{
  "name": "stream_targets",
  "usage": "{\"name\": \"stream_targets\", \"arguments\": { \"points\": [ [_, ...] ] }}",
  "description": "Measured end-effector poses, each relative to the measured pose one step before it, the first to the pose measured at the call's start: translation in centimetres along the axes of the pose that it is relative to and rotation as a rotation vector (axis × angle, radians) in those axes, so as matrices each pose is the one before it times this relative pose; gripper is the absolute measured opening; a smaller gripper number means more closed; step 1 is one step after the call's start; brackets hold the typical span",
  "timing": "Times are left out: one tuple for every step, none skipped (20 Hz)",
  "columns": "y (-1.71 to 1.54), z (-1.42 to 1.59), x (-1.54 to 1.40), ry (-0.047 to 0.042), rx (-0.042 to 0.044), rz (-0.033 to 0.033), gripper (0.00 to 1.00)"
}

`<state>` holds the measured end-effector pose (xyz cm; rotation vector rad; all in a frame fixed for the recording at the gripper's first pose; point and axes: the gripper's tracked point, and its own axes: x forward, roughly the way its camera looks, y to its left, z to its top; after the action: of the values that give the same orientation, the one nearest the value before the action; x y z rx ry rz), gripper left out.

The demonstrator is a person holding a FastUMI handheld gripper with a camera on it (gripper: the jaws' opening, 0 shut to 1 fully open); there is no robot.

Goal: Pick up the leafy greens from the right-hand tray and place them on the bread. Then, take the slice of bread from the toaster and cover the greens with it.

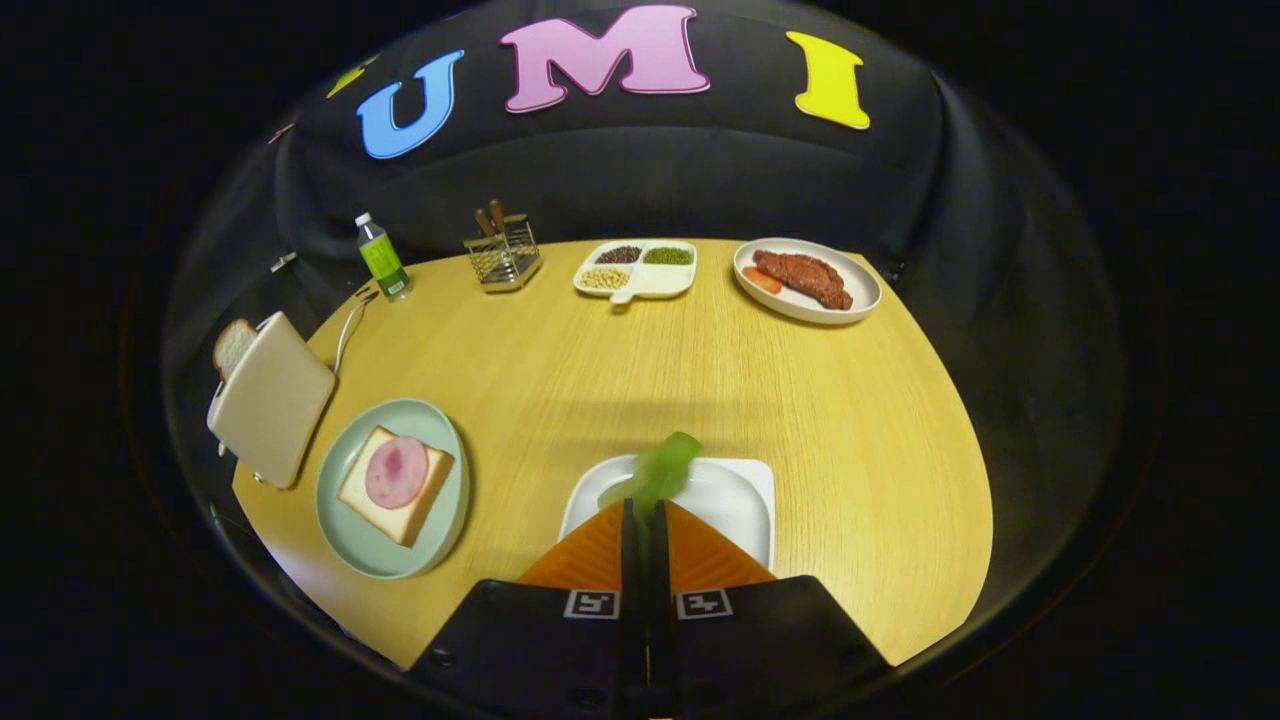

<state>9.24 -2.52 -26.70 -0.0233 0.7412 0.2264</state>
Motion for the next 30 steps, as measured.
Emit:
{"name": "stream_targets", "arguments": {
  "points": [
    [0.481, 1.074, -0.852, -0.02266, -0.0207, -0.00636, 0.06],
    [0.596, 1.219, -0.884, -0.02096, -0.02128, -0.00284, 0.06],
    [0.895, 1.18, -0.88, -0.02053, -0.01397, 0.00189, 0.06],
    [1.058, 1.153, -0.813, -0.01958, -0.00766, 0.00784, 0.06],
    [1.192, 1.041, -0.724, -0.02048, -0.00705, 0.00667, 0.06],
    [1.257, 1.02, -0.736, -0.01583, -0.00848, 0.00693, 0.06],
    [1.508, 0.846, -0.589, -0.01633, -0.0085, 0.00858, 0.06],
    [1.628, 0.777, -0.387, -0.01285, -0.00528, 0.01065, 0.06],
    [1.815, 0.612, -0.131, -0.01167, 0.00106, 0.01613, 0.06],
    [1.832, 0.495, -0.073, -0.00685, 0.0026, 0.01587, 0.06],
    [1.715, 0.462, 0.04, -0.00711, -0.00073, 0.01378, 0.06],
    [1.605, 0.35, 0.211, -0.00861, -0.00988, 0.00957, 0.06],
    [1.258, 0.074, 0.379, -0.0064, -0.01572, 0.00652, 0.06],
    [1.204, -0.043, 0.489, 0.00048, -0.01724, 0.00302, 0.06],
    [1.037, -0.292, 0.501, 0.00548, -0.0148, -0.00495, 0.06],
    [1.04, -0.474, 0.64, 0.00809, -0.01185, -0.00678, 0.06],
    [1.049, -0.509, 0.823, 0.00658, -0.00928, 0.00143, 0.06],
    [0.709, -0.706, 0.754, 0.01123, -0.00741, -0.002, 0.06],
    [0.453, -0.753, 0.74, 0.01066, -0.01194, -0.00744, 0.06],
    [0.172, -0.522, 0.749, -0.00041, -0.01921, -0.01697, 0.05],
    [-0.042, -0.558, 0.65, -0.00131, -0.03094, -0.02514, 0.06],
    [0.098, -0.733, 0.612, 0.00922, -0.03037, -0.01271, 0.06],
    [0.803, -0.901, 0.429, 0.01476, -0.01647, 0.00946, 0.06],
    [0.85, -0.639, 0.379, 0.01058, -0.00577, 0.01903, 0.07],
    [0.501, -0.484, 0.438, 0.00759, -0.00421, 0.01247, 0.07],
    [0.34, -0.319, 0.285, 0.00531, -0.00071, 0.00544, 0.08],
    [0.423, -0.236, 0.272, 0.00178, 0.00585, 0.00779, 0.08],
    [0.471, -0.058, 0.223, -0.00124, 0.00307, 0.00975, 0.11],
    [0.215, -0.158, 0.269, 0.00287, -0.00509, 0.00122, 0.13],
    [0.062, -0.398, 0.324, 0.01245, -0.00814, -0.00211, 0.19]
  ]
}}
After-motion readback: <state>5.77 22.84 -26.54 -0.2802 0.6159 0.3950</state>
